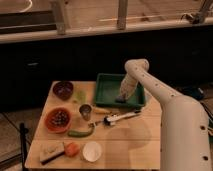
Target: Wipe tray with sponge
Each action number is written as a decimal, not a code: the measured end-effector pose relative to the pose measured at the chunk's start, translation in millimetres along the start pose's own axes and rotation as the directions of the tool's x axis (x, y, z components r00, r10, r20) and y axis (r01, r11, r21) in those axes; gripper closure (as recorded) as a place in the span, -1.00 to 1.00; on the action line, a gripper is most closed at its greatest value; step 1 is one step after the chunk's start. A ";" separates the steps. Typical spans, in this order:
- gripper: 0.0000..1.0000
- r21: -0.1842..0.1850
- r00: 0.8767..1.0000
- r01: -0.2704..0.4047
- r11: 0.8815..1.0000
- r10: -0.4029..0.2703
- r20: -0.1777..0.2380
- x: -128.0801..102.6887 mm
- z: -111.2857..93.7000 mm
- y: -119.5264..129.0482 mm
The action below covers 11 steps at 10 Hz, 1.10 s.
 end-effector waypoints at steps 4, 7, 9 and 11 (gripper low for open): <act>0.94 -0.005 1.000 0.021 1.000 -0.021 -0.002 -1.0 -0.4 -0.8; 0.94 -0.018 0.999 0.039 0.999 -0.039 -0.003 -3.5 -5.6 -8.1; 0.94 -0.038 0.997 0.076 0.996 -0.076 0.012 -13.2 -3.7 -11.9; 0.94 -0.060 0.996 0.090 0.994 -0.089 0.024 -19.6 -2.5 -6.6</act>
